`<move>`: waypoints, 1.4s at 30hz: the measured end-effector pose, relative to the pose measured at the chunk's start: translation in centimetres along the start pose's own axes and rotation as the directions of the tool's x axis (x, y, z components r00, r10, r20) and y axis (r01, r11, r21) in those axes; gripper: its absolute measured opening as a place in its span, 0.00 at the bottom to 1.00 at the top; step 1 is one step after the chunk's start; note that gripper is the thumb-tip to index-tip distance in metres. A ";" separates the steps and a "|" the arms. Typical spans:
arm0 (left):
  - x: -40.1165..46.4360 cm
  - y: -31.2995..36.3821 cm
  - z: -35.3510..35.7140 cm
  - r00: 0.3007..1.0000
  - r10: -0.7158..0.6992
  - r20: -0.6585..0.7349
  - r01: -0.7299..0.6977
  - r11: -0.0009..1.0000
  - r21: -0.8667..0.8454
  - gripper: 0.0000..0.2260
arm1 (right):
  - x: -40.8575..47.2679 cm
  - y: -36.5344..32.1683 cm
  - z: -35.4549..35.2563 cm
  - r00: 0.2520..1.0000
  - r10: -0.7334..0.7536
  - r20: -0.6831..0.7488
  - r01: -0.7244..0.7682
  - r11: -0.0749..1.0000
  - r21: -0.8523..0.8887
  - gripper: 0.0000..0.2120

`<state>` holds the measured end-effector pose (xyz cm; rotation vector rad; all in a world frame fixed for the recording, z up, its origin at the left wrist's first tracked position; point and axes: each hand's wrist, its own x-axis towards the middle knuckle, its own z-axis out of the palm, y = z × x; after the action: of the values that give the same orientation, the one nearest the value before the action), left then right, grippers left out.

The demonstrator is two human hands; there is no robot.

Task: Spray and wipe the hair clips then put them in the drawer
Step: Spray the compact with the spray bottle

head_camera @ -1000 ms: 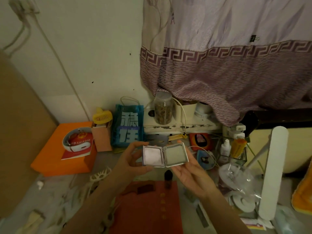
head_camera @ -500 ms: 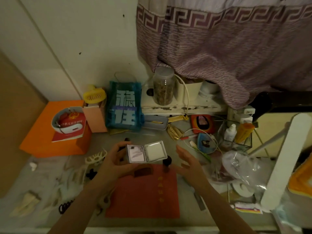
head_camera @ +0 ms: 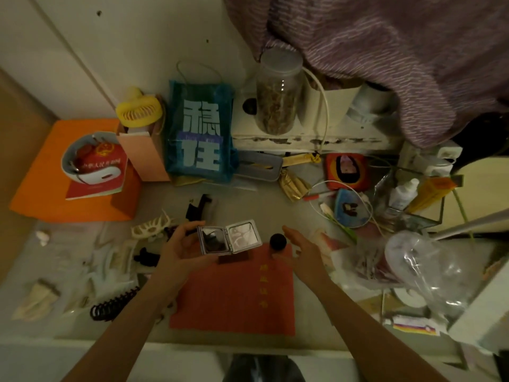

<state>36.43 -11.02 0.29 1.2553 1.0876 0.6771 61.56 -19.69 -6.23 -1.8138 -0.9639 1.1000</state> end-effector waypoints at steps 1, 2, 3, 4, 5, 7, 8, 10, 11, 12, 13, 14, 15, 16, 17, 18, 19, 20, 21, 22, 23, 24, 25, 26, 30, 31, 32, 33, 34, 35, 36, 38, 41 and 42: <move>0.1 -0.1 0.1 1.000 -0.005 -0.004 0.005 1.000 0.003 0.28 | 0.3 0.1 0.2 1.000 0.001 -0.005 -0.001 1.000 -0.008 0.31; 0.1 -0.1 0.2 1.000 -0.011 -0.008 0.011 1.000 0.003 0.28 | 0.5 0.2 0.3 1.000 0.001 -0.009 -0.001 1.000 -0.014 0.30; 0.2 -0.1 0.3 1.000 -0.022 -0.013 0.022 1.000 -0.008 0.27 | 0.7 0.3 0.4 1.000 -0.001 -0.011 0.001 1.000 -0.015 0.27; 0.3 -0.2 0.3 0.999 -0.035 -0.018 0.034 0.999 -0.029 0.27 | 0.8 0.3 0.5 1.000 -0.006 -0.012 0.006 1.000 -0.013 0.24; 0.4 -0.2 0.4 0.999 -0.046 -0.022 0.045 0.998 -0.050 0.27 | 0.9 0.3 0.6 1.000 -0.012 -0.012 0.011 1.000 -0.013 0.21; 0.6 -0.2 0.4 0.998 -0.060 -0.030 0.058 0.996 -0.069 0.27 | 1.0 0.2 0.7 1.000 -0.019 -0.012 0.019 1.000 -0.002 0.19; 0.6 -0.2 0.4 0.997 -0.062 -0.034 0.060 0.996 -0.067 0.27 | 1.0 0.2 0.7 1.000 -0.018 -0.013 0.018 1.000 0.014 0.18; 0.7 -0.1 0.4 0.997 -0.054 -0.050 0.052 0.998 -0.044 0.26 | 1.0 0.1 0.6 1.000 -0.006 -0.016 0.007 0.999 0.037 0.17; 0.8 0.0 0.5 0.997 -0.045 -0.058 0.044 0.999 -0.028 0.26 | 1.0 -0.1 0.5 1.000 0.007 -0.018 -0.006 0.999 0.042 0.16; 0.8 0.2 0.5 0.997 -0.038 -0.065 0.036 0.999 -0.021 0.27 | 1.0 -0.4 0.4 1.000 0.018 -0.023 -0.017 0.998 0.052 0.15; 0.8 0.5 0.6 0.997 -0.032 -0.070 0.029 0.999 -0.030 0.27 | 1.0 -0.7 0.2 0.999 0.017 -0.028 -0.016 0.998 0.059 0.14; 0.8 0.9 0.7 0.997 -0.027 -0.075 0.023 0.998 -0.053 0.27 | 1.0 -1.2 -0.1 0.999 0.001 -0.035 0.001 0.998 0.064 0.13; 0.8 1.4 0.8 0.996 -0.022 -0.081 0.015 0.996 -0.082 0.28 | 0.9 -1.7 -0.4 0.999 -0.023 -0.042 0.025 0.997 0.068 0.12; 0.7 1.9 0.9 0.996 -0.016 -0.086 0.006 0.993 -0.115 0.27 | 0.9 -2.3 -0.8 0.998 -0.050 -0.047 0.054 0.995 0.080 0.11; 0.6 2.5 0.9 0.996 -0.008 -0.089 -0.005 0.989 -0.148 0.27 | 0.8 -3.0 -1.1 0.996 -0.077 -0.048 0.081 0.992 0.099 0.10; 0.6 3.1 1.0 0.996 0.000 -0.088 -0.015 0.985 -0.175 0.28 | 0.8 -3.9 -1.5 0.994 -0.103 -0.046 0.108 0.986 0.129 0.09; 0.5 3.7 1.0 0.997 0.010 -0.081 -0.025 0.981 -0.190 0.28 | 0.7 -4.8 -1.9 0.991 -0.126 -0.041 0.131 0.976 0.173 0.09; 0.5 4.3 1.0 0.997 0.023 -0.075 -0.037 0.981 -0.191 0.28 | 0.6 -5.7 -2.3 0.989 -0.145 -0.033 0.149 0.963 0.224 0.09; 0.5 4.8 1.1 0.997 0.037 -0.073 -0.049 0.982 -0.181 0.26 | 0.5 -6.6 -2.8 0.987 -0.161 -0.022 0.161 0.952 0.262 0.10; 0.5 5.3 1.1 0.996 0.053 -0.077 -0.065 0.984 -0.166 0.25 | 0.3 -7.5 -3.2 0.984 -0.180 -0.012 0.176 0.943 0.281 0.10; 0.5 5.8 1.1 0.994 0.074 -0.082 -0.086 0.985 -0.153 0.24 | 0.1 -8.4 -3.6 0.979 -0.206 -0.002 0.197 0.937 0.287 0.10; 0.5 6.3 1.1 0.992 0.098 -0.084 -0.109 0.984 -0.140 0.23 | -0.1 -9.2 -4.0 0.972 -0.234 0.006 0.222 0.929 0.295 0.10; 0.5 6.8 1.0 0.990 0.116 -0.083 -0.126 0.984 -0.128 0.23 | -0.3 -10.0 -4.4 0.966 -0.257 0.006 0.244 0.923 0.298 0.10; 0.5 7.3 1.0 0.988 0.130 -0.082 -0.139 0.983 -0.120 0.23 | -0.6 -10.7 -4.7 0.962 -0.275 -0.001 0.262 0.918 0.297 0.09; 0.3 9.5 0.9 0.978 0.197 -0.075 -0.205 0.972 -0.115 0.26 | -1.8 -13.4 -6.1 0.935 -0.354 -0.029 0.350 0.904 0.247 0.12; 0.1 10.1 1.0 0.973 0.216 -0.078 -0.224 0.968 -0.117 0.25 | -2.2 -14.1 -6.4 0.922 -0.387 -0.035 0.384 0.896 0.224 0.15; 0.0 10.8 1.0 0.969 0.233 -0.081 -0.242 0.963 -0.116 0.25 | -2.6 -14.8 -6.7 0.906 -0.420 -0.046 0.420 0.884 0.204 0.16; -0.2 11.6 1.2 0.965 0.251 -0.081 -0.259 0.958 -0.120 0.25 | -3.0 -15.6 -7.0 0.889 -0.454 -0.064 0.458 0.869 0.189 0.16; -0.4 12.4 1.3 0.960 0.267 -0.081 -0.276 0.952 -0.132 0.25 | -3.3 -16.4 -7.2 0.869 -0.488 -0.084 0.494 0.852 0.174 0.15; -0.5 13.3 1.4 0.956 0.283 -0.081 -0.292 0.945 -0.147 0.25 | -3.7 -17.1 -7.5 0.849 -0.518 -0.102 0.528 0.834 0.160 0.14; -0.6 14.2 1.5 0.951 0.298 -0.086 -0.308 0.937 -0.164 0.24 | -4.1 -17.9 -7.7 0.829 -0.547 -0.118 0.560 0.815 0.150 0.14; -0.9 16.0 1.9 0.943 0.315 -0.105 -0.331 0.922 -0.202 0.24 | -4.9 -19.5 -8.2 0.792 -0.593 -0.142 0.610 0.780 0.141 0.16; -1.5 18.7 2.5 0.928 0.355 -0.115 -0.372 0.904 -0.210 0.24 | -6.0 -21.9 -9.1 0.744 -0.645 -0.175 0.666 0.737 0.119 0.21; -1.8 19.6 2.7 0.920 0.377 -0.109 -0.392 0.896 -0.209 0.24 | -6.4 -22.6 -9.4 0.717 -0.671 -0.187 0.695 0.710 0.113 0.23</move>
<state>41.14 -9.21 19.51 1.2650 0.7888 1.1198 63.57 -18.53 18.98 -1.1832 -1.2713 0.5535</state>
